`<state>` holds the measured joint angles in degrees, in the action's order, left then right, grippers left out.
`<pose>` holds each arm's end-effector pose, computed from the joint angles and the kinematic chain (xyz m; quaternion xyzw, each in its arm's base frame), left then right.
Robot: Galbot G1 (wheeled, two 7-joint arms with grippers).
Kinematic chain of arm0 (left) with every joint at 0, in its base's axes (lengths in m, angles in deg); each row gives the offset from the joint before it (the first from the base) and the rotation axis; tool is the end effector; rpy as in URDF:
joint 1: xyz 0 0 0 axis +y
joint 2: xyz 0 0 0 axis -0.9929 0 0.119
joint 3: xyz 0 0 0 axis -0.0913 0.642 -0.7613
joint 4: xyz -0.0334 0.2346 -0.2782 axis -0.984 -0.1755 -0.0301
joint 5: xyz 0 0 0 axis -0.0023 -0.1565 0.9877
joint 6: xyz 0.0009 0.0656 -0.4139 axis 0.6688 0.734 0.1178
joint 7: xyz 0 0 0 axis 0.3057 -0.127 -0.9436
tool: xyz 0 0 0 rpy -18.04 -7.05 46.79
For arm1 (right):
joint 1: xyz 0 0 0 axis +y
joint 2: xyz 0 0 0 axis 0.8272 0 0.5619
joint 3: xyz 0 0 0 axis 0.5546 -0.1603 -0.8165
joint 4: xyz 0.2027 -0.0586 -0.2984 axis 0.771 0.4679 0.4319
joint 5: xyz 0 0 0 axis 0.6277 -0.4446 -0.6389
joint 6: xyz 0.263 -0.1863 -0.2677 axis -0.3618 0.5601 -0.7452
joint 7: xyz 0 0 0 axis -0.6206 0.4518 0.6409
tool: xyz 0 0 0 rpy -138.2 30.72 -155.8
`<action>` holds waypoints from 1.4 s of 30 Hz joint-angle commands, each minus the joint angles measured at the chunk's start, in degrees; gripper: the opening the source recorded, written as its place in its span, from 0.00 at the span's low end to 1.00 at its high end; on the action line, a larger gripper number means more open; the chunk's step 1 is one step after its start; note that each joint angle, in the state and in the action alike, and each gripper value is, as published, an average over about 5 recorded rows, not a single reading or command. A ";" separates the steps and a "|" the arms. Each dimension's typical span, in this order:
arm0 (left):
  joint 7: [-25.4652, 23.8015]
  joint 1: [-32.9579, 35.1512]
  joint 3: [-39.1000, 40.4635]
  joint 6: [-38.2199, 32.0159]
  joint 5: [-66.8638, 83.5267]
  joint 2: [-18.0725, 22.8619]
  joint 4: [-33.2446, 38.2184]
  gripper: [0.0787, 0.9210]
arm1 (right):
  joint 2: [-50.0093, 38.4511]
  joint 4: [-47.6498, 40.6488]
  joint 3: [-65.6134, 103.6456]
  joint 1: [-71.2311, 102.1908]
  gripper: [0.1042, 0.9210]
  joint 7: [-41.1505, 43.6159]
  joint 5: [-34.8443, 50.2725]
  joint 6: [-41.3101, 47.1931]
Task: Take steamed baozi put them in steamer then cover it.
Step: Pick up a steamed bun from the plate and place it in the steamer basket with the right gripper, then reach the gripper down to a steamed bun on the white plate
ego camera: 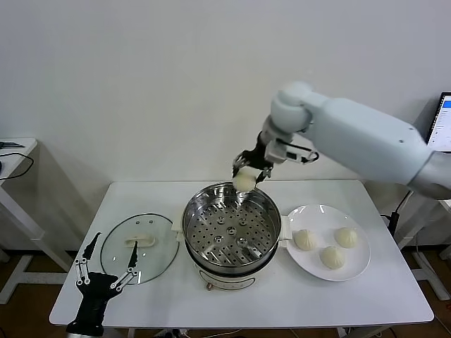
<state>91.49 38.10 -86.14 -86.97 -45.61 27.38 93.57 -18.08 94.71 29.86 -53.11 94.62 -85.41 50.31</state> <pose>0.1622 0.0815 -0.3163 0.0296 0.9743 0.1948 0.1087 0.6068 0.1418 -0.0176 -0.6374 0.0972 -0.7600 0.0818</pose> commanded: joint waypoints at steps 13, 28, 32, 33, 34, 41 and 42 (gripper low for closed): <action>0.23 0.28 -0.52 -0.19 0.09 0.23 0.42 0.88 | 7.61 -4.52 -0.08 8.81 0.72 -1.22 -11.05 -2.81; 0.47 0.03 -0.69 -0.21 0.29 0.29 0.35 0.88 | 3.31 0.67 2.26 6.77 0.86 0.43 -4.01 2.12; 0.48 -0.11 -0.63 -0.10 0.29 0.25 0.39 0.88 | -4.23 7.34 4.93 0.22 0.88 6.91 7.69 12.31; 0.47 -0.15 -0.57 -0.06 0.29 0.24 0.40 0.88 | -6.27 7.99 5.27 -1.67 0.88 8.37 10.90 15.51; 0.46 -0.20 -0.49 -0.03 0.28 0.23 0.40 0.88 | -8.60 7.93 5.24 -3.86 0.88 9.57 14.38 19.38; 0.41 -0.70 -0.15 -0.06 0.14 -0.14 0.23 0.88 | -22.59 -3.66 -2.72 -11.71 0.88 8.05 31.47 37.97; 0.41 -0.77 -0.12 -0.09 0.12 -0.20 0.19 0.88 | -24.02 -5.03 -4.35 -11.20 0.88 6.94 32.20 38.85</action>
<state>91.96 37.55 -86.36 -86.97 -45.37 27.38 93.94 -27.86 94.99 30.74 -56.60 100.31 -71.22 70.76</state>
